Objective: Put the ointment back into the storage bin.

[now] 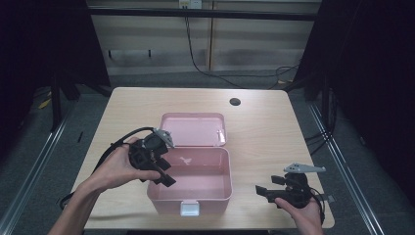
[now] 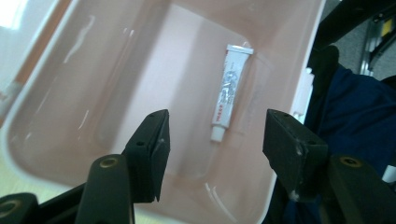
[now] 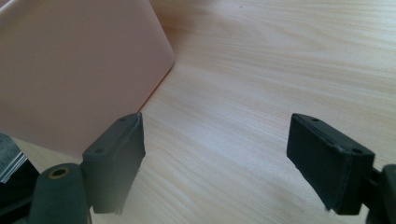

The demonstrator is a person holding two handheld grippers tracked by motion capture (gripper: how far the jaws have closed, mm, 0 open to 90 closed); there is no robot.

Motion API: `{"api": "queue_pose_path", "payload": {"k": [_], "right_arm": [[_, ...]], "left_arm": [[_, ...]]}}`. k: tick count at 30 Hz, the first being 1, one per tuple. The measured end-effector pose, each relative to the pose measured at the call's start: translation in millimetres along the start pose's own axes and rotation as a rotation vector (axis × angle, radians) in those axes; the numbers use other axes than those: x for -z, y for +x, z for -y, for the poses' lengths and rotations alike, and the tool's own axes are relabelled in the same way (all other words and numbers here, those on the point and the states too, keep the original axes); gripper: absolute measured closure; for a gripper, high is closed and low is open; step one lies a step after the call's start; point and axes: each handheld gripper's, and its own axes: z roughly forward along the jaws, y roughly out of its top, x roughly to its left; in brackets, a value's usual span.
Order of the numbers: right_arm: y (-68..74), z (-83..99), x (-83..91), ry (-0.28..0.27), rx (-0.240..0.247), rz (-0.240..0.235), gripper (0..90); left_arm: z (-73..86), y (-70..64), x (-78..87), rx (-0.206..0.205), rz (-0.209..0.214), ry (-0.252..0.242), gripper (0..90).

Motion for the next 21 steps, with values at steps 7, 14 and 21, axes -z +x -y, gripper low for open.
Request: {"api": "queue_pose_path", "payload": {"k": [7,14,21], "right_arm": [[-0.3,0.0,-0.2,0.002,-0.001,-0.001,19.1],[-0.3,0.0,-0.2,0.002,-0.002,0.0,19.0],[0.0,-0.2,-0.8,0.003,-0.001,0.0,19.0]], "left_arm": [[15.8,2.4,10.4,0.018,0.0,-0.015,41.5],[32.3,4.8,23.8,0.042,-0.008,-0.056,41.4],[55.6,10.2,32.1,0.084,-0.007,-0.138,41.5]]}}
